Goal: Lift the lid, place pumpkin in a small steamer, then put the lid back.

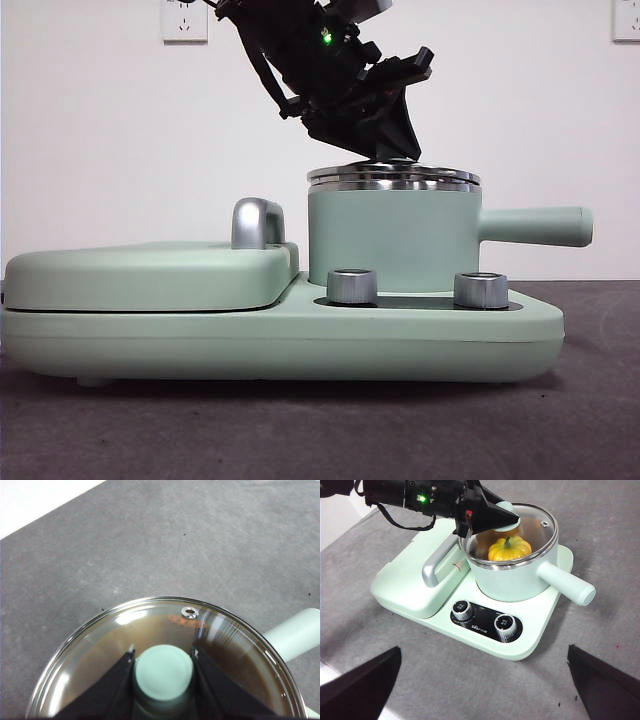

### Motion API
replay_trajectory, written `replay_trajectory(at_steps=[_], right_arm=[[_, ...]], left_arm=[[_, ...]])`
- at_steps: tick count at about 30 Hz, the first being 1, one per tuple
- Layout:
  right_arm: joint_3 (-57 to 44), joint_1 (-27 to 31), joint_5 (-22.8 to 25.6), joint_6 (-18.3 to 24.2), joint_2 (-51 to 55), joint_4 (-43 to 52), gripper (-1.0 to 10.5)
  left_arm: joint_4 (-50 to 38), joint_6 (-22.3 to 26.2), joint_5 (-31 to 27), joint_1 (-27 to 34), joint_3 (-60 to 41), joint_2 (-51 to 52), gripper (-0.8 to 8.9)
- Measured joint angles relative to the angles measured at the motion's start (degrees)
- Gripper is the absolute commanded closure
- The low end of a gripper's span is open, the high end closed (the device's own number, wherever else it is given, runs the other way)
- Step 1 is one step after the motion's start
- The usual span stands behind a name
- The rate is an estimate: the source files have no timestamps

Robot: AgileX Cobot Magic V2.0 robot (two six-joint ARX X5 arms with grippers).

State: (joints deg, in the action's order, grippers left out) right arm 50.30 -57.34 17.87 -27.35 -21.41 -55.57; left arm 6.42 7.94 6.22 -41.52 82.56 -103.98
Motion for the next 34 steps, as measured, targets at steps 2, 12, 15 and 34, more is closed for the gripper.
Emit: replay_trajectory(at_steps=[2, 12, 15, 34], right_arm=[[0.0, 0.0, 0.0, 0.0, 0.0, 0.0, 4.1], [0.0, 0.0, 0.0, 0.0, 0.0, 0.0, 4.1], [0.0, 0.0, 0.0, 0.0, 0.0, 0.0, 4.1], [0.0, 0.0, 0.0, -0.2, 0.0, 0.0, 4.1]], left_arm=[[-0.8, 0.0, 0.0, 0.0, 0.0, -0.3, 8.04], [-0.2, 0.0, 0.0, 0.0, 0.0, -0.4, 8.04], [1.2, 0.0, 0.0, 0.0, 0.5, -0.4, 8.04], [3.3, 0.0, 0.0, -0.1, 1.0, -0.4, 3.83]])
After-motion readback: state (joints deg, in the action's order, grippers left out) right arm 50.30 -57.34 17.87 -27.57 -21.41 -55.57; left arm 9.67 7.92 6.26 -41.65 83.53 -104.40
